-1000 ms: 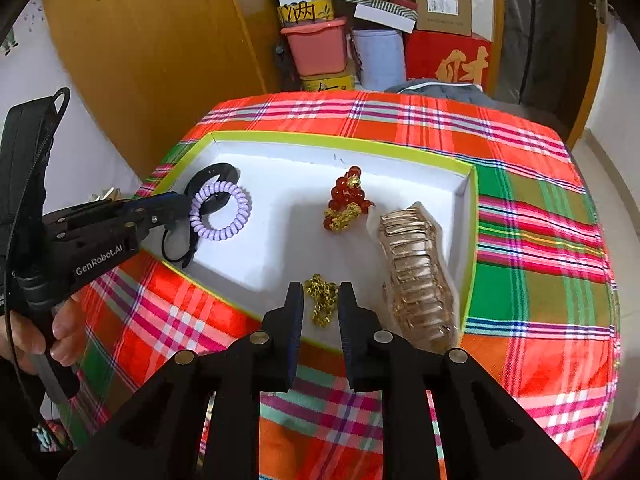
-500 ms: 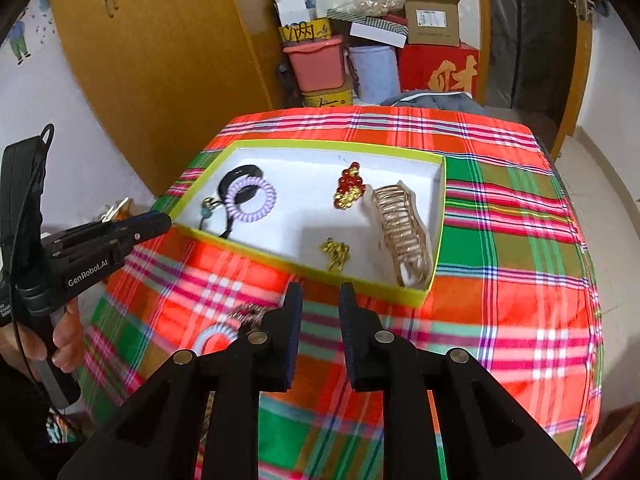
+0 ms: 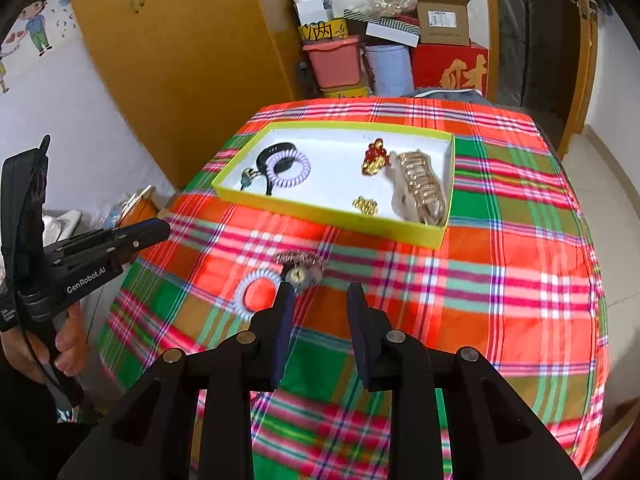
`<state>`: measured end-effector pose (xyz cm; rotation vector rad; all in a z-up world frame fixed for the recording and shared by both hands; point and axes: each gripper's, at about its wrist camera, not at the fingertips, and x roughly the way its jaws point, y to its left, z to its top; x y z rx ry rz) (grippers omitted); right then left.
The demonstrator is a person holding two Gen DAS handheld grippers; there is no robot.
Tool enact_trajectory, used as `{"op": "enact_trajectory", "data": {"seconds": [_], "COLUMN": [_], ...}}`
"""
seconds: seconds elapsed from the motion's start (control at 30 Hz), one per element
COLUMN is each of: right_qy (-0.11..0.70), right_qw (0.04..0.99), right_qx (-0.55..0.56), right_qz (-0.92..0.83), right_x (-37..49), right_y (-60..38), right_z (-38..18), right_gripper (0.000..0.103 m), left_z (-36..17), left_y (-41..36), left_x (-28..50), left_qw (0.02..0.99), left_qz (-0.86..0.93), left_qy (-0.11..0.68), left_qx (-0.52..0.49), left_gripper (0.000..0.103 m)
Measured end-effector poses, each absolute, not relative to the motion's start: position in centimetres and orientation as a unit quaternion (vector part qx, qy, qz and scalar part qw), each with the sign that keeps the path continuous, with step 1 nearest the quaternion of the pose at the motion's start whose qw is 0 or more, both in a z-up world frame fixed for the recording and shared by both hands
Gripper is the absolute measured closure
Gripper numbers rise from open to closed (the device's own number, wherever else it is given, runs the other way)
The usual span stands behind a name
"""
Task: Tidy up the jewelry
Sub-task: 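Grasp the white coil hair tie with the left tool while the right tool grasps the bear charm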
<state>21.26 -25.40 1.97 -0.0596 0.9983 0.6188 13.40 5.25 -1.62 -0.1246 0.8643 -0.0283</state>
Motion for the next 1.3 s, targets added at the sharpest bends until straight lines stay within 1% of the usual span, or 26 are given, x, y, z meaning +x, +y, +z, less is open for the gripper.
{"op": "enact_trajectory", "data": {"seconds": [0.27,0.7,0.83,1.3], "right_qy": [0.474,0.485,0.493,0.508], "right_qw": [0.83,0.819,0.811,0.795], "right_qx": [-0.024,-0.034,-0.04,-0.066], "right_qz": [0.293,0.306,0.311,0.324], "right_x": [20.4,21.2,22.1,24.4], "right_y": [-25.7,-24.1,-23.1,-20.2], "right_z": [1.9,0.6,-0.4,-3.0], "right_gripper": [0.075,0.075,0.067,0.067], "left_z": [-1.8,-2.8,-3.1,-4.6], "left_y": [5.5,5.9,6.4,6.9], "left_x": [11.8,11.8,12.0,13.1], "left_qw": [0.904,0.898,0.896,0.886], "left_qz": [-0.01,-0.007,-0.004,-0.011], "left_qy": [0.421,0.433,0.435,0.451], "left_qx": [-0.072,-0.083,-0.087,-0.103], "left_gripper": [0.093,0.093,0.093,0.092]}}
